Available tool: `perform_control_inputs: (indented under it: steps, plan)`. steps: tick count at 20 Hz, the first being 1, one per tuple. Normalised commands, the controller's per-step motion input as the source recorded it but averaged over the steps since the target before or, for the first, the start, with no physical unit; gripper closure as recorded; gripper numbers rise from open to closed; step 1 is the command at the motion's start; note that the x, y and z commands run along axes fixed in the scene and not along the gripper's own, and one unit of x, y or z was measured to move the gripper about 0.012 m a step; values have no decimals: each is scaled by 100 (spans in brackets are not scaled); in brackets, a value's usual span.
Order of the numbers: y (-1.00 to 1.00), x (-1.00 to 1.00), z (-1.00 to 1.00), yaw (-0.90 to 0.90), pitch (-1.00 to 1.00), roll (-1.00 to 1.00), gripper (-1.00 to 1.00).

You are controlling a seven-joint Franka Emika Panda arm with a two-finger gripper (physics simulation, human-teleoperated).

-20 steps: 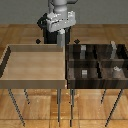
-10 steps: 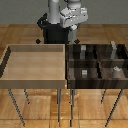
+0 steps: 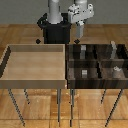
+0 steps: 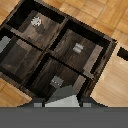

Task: Place the milk carton into the appropriate compartment.

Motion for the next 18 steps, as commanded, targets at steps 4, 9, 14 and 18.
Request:
perform_control_inputs:
  steps: [4, 9, 14, 18]
  plan:
    - [25, 0, -56, 0, 0, 0, 100]
    - [0, 0, -100, 0, 0, 0, 100]
    - [0, 0, -100, 0, 0, 0, 100]
    - [0, 0, -25, 0, 0, 0, -100]
